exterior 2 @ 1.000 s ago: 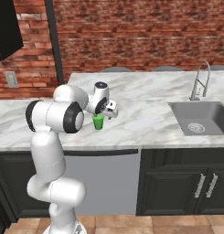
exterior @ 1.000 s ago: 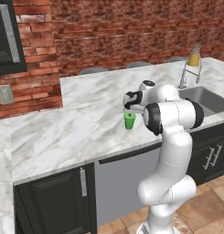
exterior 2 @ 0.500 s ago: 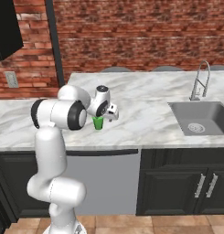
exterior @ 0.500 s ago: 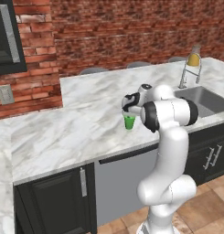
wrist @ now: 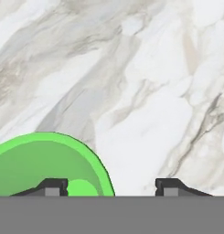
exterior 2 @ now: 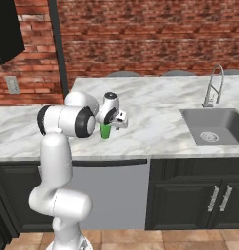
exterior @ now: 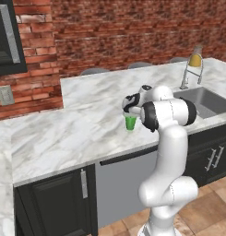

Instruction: Place the pitcher and cup on the dining counter for serving.

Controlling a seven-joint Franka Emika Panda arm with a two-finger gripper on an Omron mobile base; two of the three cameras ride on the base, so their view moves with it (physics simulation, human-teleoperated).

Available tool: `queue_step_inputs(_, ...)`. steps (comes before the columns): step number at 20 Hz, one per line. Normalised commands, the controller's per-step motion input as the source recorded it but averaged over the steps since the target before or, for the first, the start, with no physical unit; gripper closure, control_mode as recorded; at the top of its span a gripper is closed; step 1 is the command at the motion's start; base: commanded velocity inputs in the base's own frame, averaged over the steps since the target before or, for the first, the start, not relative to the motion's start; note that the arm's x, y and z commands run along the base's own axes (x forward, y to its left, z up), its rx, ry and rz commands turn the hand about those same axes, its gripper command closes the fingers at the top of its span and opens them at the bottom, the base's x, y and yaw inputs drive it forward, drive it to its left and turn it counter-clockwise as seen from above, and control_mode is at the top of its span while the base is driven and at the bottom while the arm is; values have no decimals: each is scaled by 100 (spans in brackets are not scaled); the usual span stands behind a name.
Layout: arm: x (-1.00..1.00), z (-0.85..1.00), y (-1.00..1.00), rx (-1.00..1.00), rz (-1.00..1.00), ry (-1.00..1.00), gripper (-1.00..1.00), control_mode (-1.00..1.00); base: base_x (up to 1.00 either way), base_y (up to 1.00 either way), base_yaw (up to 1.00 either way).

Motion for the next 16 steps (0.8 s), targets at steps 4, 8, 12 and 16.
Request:
queue_step_inputs(4,0,-11,3,0,0,0,100,-100,0,0,0)
queue_step_inputs(8,-1,-2,7,0,0,0,100,-100,0,0,0)
queue_step_inputs(12,-31,2,7,0,0,0,100,-100,0,0,0)
queue_step_inputs(16,-77,46,0,0,0,-8,100,-100,0,0,0)
